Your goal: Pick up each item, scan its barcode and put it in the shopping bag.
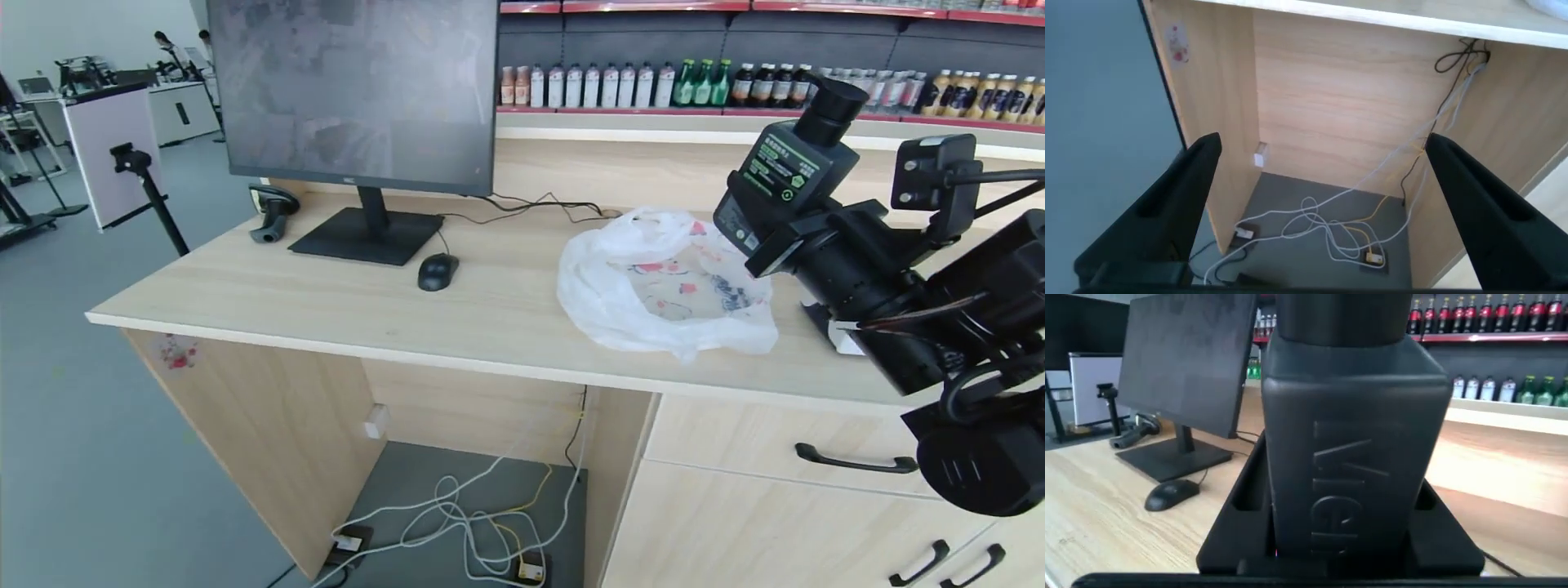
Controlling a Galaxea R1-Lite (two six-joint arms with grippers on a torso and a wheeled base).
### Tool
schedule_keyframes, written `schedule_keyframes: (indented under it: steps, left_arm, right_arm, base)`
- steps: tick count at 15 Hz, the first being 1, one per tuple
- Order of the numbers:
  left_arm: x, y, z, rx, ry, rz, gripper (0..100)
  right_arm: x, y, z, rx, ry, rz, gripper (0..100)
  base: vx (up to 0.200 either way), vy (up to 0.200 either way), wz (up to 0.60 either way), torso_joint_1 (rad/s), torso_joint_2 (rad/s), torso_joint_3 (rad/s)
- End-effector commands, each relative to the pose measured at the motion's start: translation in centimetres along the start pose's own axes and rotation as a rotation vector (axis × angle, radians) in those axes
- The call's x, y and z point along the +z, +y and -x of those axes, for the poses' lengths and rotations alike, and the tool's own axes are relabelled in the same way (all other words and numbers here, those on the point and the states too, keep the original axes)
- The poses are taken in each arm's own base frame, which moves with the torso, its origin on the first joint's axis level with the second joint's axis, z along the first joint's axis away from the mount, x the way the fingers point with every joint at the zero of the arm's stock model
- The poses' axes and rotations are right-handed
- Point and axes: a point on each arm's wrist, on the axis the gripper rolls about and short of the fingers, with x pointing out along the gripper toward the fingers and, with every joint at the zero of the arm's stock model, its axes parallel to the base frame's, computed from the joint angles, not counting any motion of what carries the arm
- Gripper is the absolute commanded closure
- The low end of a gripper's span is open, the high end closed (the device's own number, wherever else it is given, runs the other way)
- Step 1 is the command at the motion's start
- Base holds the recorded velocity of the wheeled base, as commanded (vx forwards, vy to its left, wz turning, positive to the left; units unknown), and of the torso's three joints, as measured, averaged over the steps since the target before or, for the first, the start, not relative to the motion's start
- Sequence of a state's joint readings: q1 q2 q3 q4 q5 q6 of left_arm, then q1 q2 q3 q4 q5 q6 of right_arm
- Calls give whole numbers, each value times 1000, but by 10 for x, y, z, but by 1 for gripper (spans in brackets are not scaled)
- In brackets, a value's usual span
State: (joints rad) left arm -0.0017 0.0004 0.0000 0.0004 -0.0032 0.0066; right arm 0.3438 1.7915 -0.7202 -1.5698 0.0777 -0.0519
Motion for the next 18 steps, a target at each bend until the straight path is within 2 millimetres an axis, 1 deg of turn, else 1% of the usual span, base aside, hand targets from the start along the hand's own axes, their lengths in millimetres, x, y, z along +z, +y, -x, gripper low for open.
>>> schedule_keyframes:
  steps: [1, 2, 4, 5, 6, 7, 8, 9, 12, 15, 18]
  left_arm:
    - [0, 0, 0, 0, -1, 0, 0]
    - [0, 0, 0, 0, -1, 2, 0]
    - [0, 0, 0, 0, -1, 2, 0]
    - [0, 0, 0, 0, -1, 2, 0]
    - [0, 0, 0, 0, -1, 2, 0]
    - [0, 0, 0, 0, -1, 2, 0]
    - [0, 0, 0, 0, -1, 2, 0]
    - [0, 0, 0, 0, -1, 2, 0]
    - [0, 0, 0, 0, -2, 2, 0]
    - [0, 0, 0, 0, -2, 0, 0]
    - [0, 0, 0, 0, -2, -1, 0]
  right_arm:
    - [-6, 1, -1, 2, 14, -1, 100]
    - [-8, 0, -1, 2, 21, 0, 100]
    - [-27, 1, -4, 4, 66, -2, 100]
    - [-36, 1, -10, 3, 73, -3, 100]
    - [-36, 1, -10, 3, 73, -3, 100]
    - [-54, -6, -20, -13, 87, 5, 100]
    - [-54, -6, -21, -14, 87, 6, 100]
    - [-58, -18, -25, -45, 81, 21, 100]
    - [-65, -46, -18, -117, 113, 55, 100]
    - [-73, -46, -15, -116, 139, 51, 100]
    - [-90, -45, -12, -113, 186, 48, 100]
  base:
    - [0, 0, 600, 7, 2, -2]
    - [0, 0, 600, 2, -7, -7]
    - [0, 0, 0, 0, 0, 0]
    - [0, 0, 0, 0, 0, 0]
    - [0, 0, 0, 0, 0, 0]
    - [0, 0, 0, 0, 0, 0]
    - [0, 0, 0, 0, 0, 0]
    - [0, 0, 0, 0, 0, 0]
    - [0, 0, 0, 0, 0, 0]
    - [0, 0, 0, 0, 0, 0]
    - [0, 0, 0, 0, 0, 0]
